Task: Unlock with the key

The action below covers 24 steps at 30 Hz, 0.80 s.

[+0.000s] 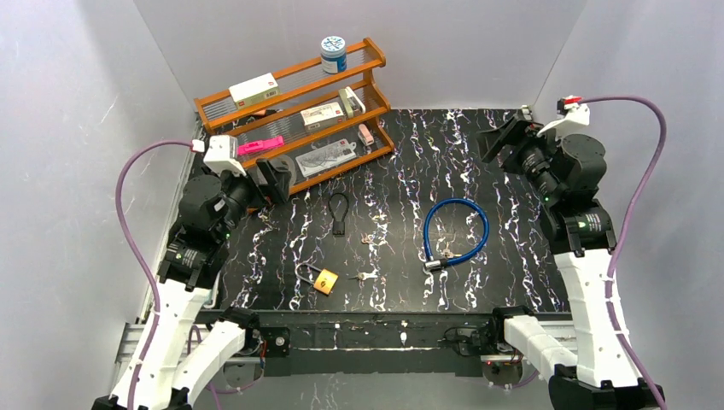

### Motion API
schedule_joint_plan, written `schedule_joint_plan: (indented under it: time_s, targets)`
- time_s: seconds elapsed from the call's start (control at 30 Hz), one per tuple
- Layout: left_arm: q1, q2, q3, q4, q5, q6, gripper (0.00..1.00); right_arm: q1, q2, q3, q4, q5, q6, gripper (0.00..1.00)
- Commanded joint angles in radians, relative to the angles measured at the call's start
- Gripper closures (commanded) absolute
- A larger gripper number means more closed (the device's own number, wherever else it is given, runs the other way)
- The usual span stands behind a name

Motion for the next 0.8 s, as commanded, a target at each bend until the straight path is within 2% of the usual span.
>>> schedule_joint_plan:
  time_s: [0.0, 0.2, 0.3, 0.37, 0.47, 0.63, 0.77]
  targets:
    - [-0.004, -0.023, -0.054, 0.066, 0.04, -0.084, 0.02, -0.006, -0.003, -0.039, -0.007, -0.005, 0.052, 0.04]
    - [-0.004, 0.003, -0.131, 0.089, -0.019, -0.165, 0.02, -0.006, 0.082, -0.041, -0.139, -0.135, 0.007, 0.07]
    - [-0.005, 0.004, -0.18, 0.096, -0.069, -0.212, 0.02, -0.004, 0.125, -0.08, -0.169, -0.26, -0.04, 0.13]
    - [-0.005, 0.008, -0.211, 0.1, -0.073, -0.242, 0.02, 0.019, 0.157, -0.118, -0.167, -0.285, -0.005, 0.17]
    - [-0.005, 0.009, -0.257, 0.122, -0.021, -0.251, 0.02, 0.115, 0.197, -0.185, -0.125, -0.245, 0.056, 0.19]
    - [-0.005, -0.015, -0.319, 0.124, 0.019, -0.286, 0.04, 0.36, 0.295, -0.241, -0.084, -0.064, 0.141, 0.2]
    - [-0.005, -0.034, -0.329, 0.087, 0.077, -0.272, 0.04, 0.47, 0.416, -0.232, -0.075, -0.008, 0.163, 0.33]
